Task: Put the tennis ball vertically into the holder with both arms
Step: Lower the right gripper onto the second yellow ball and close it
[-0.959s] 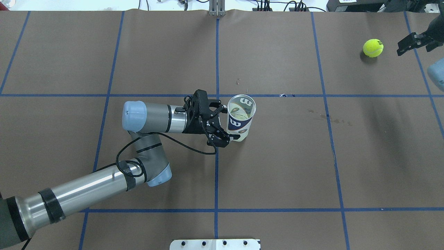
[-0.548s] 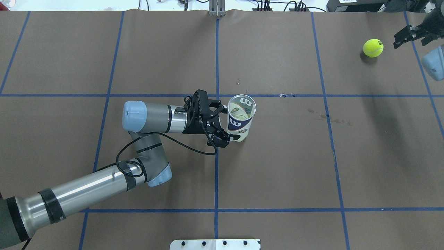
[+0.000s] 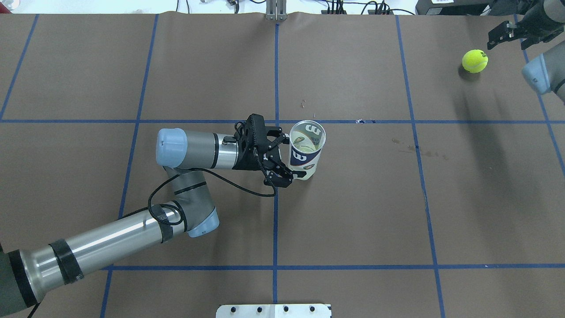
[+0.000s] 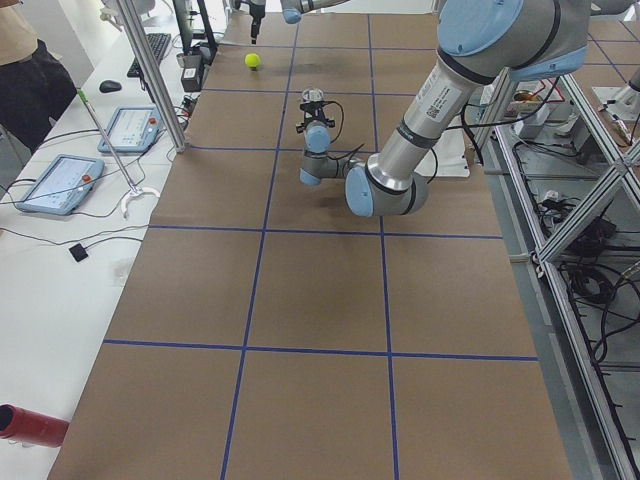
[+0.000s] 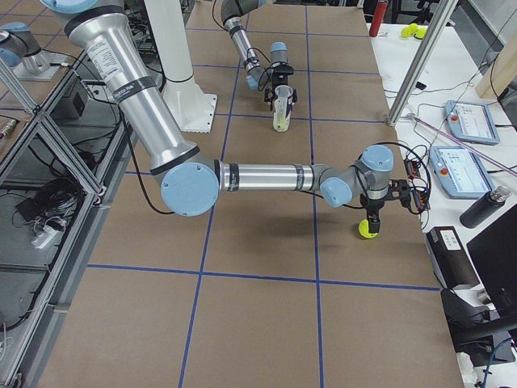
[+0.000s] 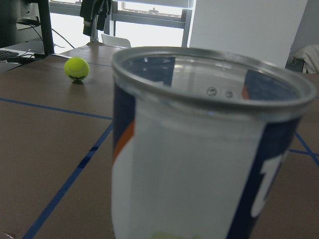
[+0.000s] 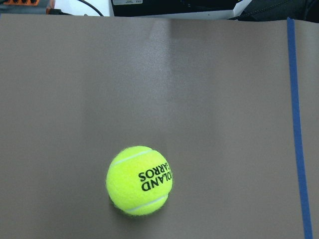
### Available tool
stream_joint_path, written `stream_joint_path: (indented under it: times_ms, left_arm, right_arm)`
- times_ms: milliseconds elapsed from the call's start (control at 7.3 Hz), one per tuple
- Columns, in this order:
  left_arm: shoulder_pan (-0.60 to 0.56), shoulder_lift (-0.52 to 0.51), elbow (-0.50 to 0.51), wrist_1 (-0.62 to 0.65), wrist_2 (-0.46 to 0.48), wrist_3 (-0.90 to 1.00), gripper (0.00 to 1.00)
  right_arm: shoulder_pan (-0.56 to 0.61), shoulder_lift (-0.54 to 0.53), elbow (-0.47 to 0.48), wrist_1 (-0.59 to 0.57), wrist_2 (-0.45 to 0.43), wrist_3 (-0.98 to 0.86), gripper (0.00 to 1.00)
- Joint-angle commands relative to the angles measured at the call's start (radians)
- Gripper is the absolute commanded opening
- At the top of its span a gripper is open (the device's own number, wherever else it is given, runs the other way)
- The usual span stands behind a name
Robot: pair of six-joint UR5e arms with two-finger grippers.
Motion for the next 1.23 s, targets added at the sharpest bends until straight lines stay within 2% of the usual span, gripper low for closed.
stream_joint_path:
  times_ms: [0,274,548,1096]
  left_arm:
    - [-0.002,0.0,0.0,0.0,0.0,0.0,0.97]
    - [-0.002,0.0,0.0,0.0,0.0,0.0,0.97]
    - [-0.002,0.0,0.0,0.0,0.0,0.0,0.97]
    - [-0.003,0.001,0.0,0.0,0.0,0.002,0.97]
  right_arm:
    - [-0.036,0.076,-0.205,0.223,-0.039,0.108,0.98]
    - [-0.059,0.075,-0.213,0.232,-0.062,0.122,0.98]
    - [-0.097,0.064,-0.225,0.301,-0.096,0.186,0.98]
    - [-0.121,0.042,-0.247,0.31,-0.159,0.185,0.96]
